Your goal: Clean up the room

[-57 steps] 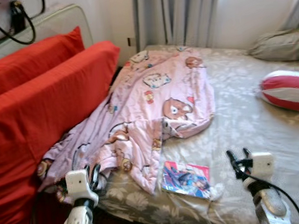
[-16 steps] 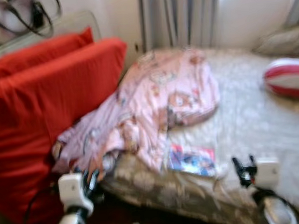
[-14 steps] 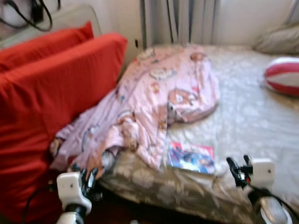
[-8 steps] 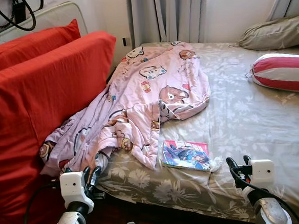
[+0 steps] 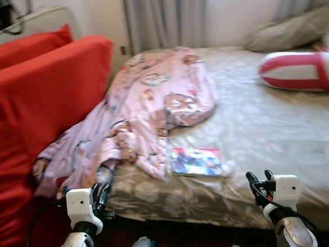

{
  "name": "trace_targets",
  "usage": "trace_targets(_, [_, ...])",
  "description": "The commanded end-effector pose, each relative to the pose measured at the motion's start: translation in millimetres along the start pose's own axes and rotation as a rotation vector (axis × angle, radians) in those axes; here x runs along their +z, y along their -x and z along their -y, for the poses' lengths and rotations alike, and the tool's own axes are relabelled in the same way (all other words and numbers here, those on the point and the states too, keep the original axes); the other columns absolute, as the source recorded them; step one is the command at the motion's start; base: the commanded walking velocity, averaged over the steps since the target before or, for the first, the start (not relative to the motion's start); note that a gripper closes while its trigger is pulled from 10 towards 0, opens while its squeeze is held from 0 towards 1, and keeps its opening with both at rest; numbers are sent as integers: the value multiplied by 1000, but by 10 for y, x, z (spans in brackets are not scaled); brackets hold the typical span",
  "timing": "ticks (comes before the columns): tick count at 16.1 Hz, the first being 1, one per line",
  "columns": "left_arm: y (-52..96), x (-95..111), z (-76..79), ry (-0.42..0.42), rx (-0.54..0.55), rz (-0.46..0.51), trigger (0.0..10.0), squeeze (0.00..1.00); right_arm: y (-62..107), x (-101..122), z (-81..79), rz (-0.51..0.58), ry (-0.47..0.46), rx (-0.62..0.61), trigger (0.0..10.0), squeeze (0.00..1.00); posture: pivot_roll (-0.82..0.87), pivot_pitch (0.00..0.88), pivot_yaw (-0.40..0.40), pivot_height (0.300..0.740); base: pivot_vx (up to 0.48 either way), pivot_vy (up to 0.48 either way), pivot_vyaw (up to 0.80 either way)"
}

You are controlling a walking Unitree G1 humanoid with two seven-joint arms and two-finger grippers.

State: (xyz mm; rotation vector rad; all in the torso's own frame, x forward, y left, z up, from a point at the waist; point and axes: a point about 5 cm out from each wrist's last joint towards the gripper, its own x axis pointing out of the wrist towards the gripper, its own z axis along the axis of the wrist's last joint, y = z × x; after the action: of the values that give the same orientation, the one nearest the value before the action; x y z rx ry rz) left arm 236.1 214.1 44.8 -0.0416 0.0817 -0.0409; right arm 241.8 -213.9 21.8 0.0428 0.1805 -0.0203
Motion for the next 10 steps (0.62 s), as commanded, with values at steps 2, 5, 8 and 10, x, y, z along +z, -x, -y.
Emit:
trace_targets(2, [-26,40,1,11,-10,14,10000,0,-36,47,-50,14,-13,34,10000,0,9,0,48,622,0,0,0])
trace_targets(5, [-28,38,8,23,-4,18,10000,0,-62,51,-87,11,-3,48,10000,0,10,0,45,622,0,0,0])
trace_targets(8, [-44,35,8,27,-6,20,10000,0,-88,80,-121,26,2,73,10000,0,6,0,46,622,180,0,267])
trace_targets(10, [-63,33,3,22,-15,21,10000,0,-94,60,-132,18,1,76,10000,0,7,0,47,622,341,0,800])
